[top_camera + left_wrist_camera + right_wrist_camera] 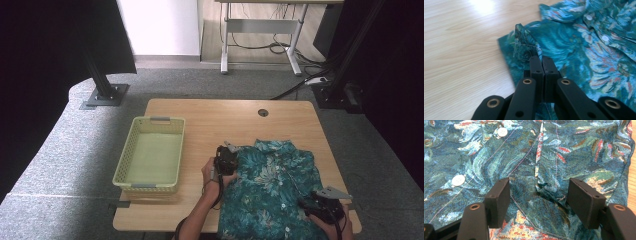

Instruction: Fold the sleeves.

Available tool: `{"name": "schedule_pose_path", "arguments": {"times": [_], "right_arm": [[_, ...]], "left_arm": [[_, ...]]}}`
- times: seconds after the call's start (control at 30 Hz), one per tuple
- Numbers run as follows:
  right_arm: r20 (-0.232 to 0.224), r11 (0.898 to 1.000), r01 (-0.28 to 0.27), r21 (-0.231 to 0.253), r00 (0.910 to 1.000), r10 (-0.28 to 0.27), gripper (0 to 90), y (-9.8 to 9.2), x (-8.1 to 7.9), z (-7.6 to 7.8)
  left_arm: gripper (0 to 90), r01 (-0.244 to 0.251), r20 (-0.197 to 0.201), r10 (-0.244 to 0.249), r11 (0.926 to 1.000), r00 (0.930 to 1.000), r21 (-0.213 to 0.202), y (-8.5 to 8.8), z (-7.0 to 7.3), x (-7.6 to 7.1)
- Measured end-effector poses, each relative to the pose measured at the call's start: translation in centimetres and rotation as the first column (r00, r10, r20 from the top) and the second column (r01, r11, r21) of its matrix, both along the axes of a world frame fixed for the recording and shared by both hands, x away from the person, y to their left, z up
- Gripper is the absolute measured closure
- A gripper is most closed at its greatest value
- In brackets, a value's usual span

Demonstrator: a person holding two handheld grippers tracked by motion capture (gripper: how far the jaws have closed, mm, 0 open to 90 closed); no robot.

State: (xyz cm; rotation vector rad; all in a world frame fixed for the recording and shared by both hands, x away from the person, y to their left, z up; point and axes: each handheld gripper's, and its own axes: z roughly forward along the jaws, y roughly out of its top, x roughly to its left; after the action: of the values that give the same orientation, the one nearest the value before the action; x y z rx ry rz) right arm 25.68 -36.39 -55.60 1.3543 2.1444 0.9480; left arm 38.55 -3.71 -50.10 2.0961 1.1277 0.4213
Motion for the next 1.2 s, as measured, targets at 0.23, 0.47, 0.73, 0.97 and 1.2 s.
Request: {"name": "schedule_pose_path", "arguments": {"times": [0.23,0.47,0.73,0.97,1.2], "right_arm": [[0.0,1.0,-0.002,0.0,1.0,0.002,34.4,0.0,0.0,0.0],[0.0,1.0,-0.003,0.001,1.0,0.003,34.4,0.0,0.0,0.0],[0.001,1.0,-0.003,0.001,1.0,0.003,34.4,0.0,0.0,0.0],[-0.001,1.0,-0.002,0.001,1.0,0.002,34.4,0.0,0.0,0.0],[-0.001,1.0,-0.001,0.001,1.0,0.001,34.4,0.0,0.1,0.0]], "left_arm": [[84.7,-0.003,-0.024,0.005,0.9988,0.9997,0.048,-1.9,-1.6,0.4],[80.7,0.021,-0.073,-0.021,0.9998,0.9971,0.001,-2.7,-2.7,0.3],[57.0,0.073,0.017,-0.072,0.9942,0.9973,-0.079,-1.9,-0.4,-1.7],[53.4,0.053,0.03,-0.05,0.9935,0.9983,-0.101,1.2,0.3,-2.6],[49.6,0.079,-0.028,-0.08,0.9961,0.9964,-0.04,1.4,-2.7,-2.8]]}}
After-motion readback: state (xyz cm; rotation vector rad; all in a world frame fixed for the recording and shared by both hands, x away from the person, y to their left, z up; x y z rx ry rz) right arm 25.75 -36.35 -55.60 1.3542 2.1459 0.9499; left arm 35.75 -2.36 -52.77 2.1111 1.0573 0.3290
